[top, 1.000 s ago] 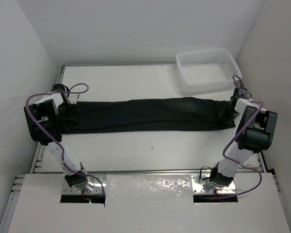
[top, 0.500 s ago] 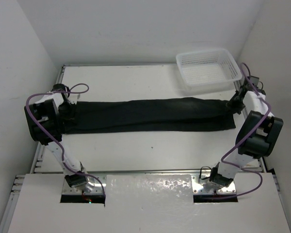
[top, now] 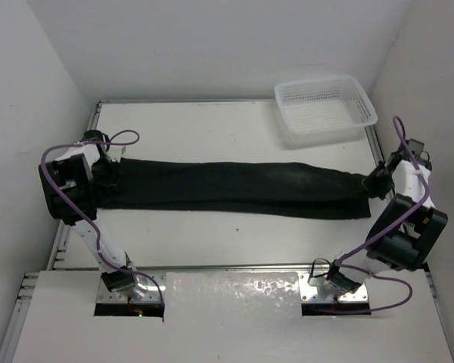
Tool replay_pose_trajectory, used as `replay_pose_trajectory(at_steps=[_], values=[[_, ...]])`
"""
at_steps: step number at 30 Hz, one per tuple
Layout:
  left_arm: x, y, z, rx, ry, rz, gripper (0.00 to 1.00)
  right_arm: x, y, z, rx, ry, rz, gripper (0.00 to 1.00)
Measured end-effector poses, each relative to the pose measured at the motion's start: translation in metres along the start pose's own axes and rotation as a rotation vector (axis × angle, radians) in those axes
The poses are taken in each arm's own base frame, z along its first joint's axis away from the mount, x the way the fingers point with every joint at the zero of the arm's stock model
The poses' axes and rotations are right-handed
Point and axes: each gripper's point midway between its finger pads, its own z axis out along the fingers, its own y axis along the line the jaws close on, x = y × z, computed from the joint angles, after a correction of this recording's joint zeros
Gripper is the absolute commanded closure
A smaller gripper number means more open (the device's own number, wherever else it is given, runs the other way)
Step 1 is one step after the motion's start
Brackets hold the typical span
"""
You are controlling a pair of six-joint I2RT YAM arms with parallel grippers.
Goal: Fold and stack the trousers
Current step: Fold the trousers
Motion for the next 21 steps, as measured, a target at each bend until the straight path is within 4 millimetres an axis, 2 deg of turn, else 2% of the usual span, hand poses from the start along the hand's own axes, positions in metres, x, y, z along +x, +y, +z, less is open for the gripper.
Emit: replay_pose_trajectory(at_steps=[4,7,9,12,13,14,16,18,21], values=[[0.0,0.0,0.0,-0.001,0.001,0.0,0.41,0.053,-0.036,0.019,0.069,0.071,0.056,0.99],[0.0,0.0,0.001,-0.001,0.003,0.0,0.41,0.1,-0.06,0.042,0.133,0.153,0.113,0.78],[0.0,0.001,0.001,-0.002,0.004,0.001,0.4,0.116,-0.067,0.048,0.158,0.205,0.151,0.7],[-0.001,0.002,-0.001,-0.002,0.008,0.003,0.37,0.112,-0.066,0.048,0.168,0.226,0.163,0.63],[-0.001,0.002,-0.001,-0.003,0.01,0.003,0.36,0.11,-0.066,0.047,0.173,0.225,0.16,0.55],[-0.001,0.003,-0.002,-0.004,0.011,0.004,0.36,0.107,-0.067,0.047,0.184,0.214,0.157,0.52],[-0.002,0.004,-0.003,-0.002,0.016,0.008,0.36,0.094,-0.075,0.044,0.232,0.171,0.133,0.48],[-0.004,0.004,-0.004,0.007,0.017,0.015,0.36,0.072,-0.079,0.038,0.266,0.108,0.103,0.46],[-0.016,0.002,-0.011,0.045,-0.016,0.038,0.36,0.024,-0.073,0.016,0.28,-0.022,0.034,0.44]])
